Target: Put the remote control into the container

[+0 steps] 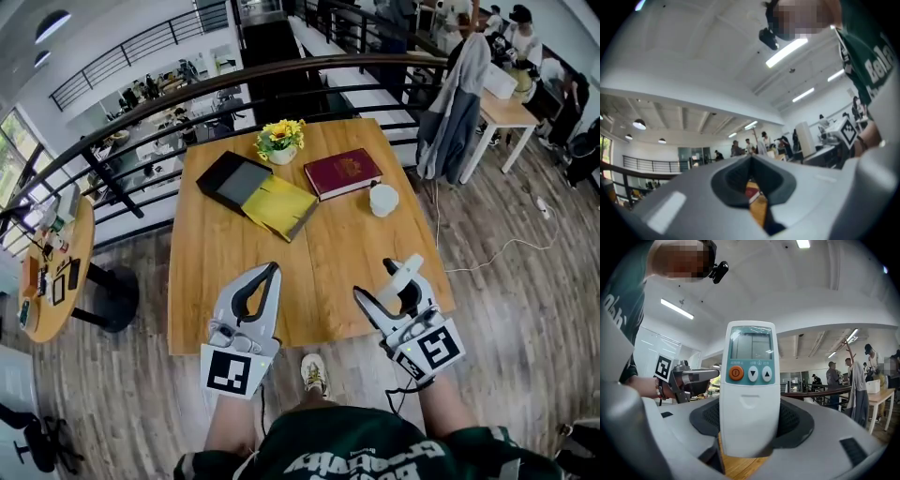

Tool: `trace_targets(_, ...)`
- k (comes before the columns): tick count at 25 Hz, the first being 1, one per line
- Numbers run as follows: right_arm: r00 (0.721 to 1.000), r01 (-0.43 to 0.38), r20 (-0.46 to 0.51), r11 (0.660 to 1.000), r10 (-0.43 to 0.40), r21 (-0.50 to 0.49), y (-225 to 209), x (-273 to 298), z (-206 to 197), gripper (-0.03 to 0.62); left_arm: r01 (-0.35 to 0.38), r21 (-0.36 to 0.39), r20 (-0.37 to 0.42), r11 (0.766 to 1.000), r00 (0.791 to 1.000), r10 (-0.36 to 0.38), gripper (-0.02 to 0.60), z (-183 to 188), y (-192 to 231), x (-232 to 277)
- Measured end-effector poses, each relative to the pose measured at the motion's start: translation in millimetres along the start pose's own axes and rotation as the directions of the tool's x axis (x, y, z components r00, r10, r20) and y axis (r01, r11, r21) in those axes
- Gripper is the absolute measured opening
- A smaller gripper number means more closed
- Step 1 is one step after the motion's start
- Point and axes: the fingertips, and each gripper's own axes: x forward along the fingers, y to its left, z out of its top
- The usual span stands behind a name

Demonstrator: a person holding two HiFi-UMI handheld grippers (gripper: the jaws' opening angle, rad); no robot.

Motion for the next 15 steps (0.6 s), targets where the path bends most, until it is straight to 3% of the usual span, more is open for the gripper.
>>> trace_targets(5, 1.0, 0.026, -0.002, 1.0, -0.026, -0.006, -14.6, 38.8, 2.5, 0.284, 0.017, 0.025, 0.0, 1.0, 1.0, -0.017, -0.003, -13.1, 32.1, 23.9)
trace_targets(15, 0.998, 0.064, -0.015, 0.998, -0.064, 0.005, -36.3, 101.6, -5.6, 0.284, 0.038, -0.008, -0.017, 0.999, 0.999, -0.039, -0.003, -43.4, 84.7, 52.0)
